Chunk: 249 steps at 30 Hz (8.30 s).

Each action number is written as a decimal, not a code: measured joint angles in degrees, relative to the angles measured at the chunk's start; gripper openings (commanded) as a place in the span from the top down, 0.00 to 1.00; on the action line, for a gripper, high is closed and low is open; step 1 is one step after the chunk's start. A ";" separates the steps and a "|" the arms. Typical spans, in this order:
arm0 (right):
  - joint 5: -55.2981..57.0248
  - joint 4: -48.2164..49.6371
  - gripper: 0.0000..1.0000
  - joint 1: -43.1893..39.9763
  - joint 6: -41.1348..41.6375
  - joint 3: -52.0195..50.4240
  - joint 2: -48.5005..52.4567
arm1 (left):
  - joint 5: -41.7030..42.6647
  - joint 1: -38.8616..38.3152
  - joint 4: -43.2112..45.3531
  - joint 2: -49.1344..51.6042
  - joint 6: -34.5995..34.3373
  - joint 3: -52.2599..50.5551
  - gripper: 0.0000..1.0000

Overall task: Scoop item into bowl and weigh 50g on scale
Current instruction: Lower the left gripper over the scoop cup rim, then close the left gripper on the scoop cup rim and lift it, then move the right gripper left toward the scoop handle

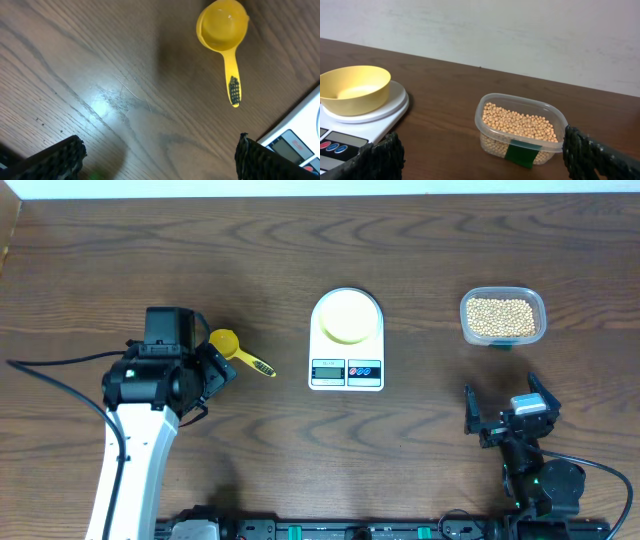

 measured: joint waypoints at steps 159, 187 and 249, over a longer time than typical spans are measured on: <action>-8.87 0.70 0.01 0.00 43.91 0.00 0.00 | -0.61 0.00 0.81 -4.11 -23.89 -0.57 0.93; -22.75 -15.80 0.01 0.00 59.54 12.02 20.52 | -0.61 0.00 0.00 -4.11 -24.68 -0.57 0.93; -31.69 -22.67 0.01 22.45 57.35 29.22 42.49 | 17.55 -2.47 -9.14 -4.15 -27.71 -0.63 0.93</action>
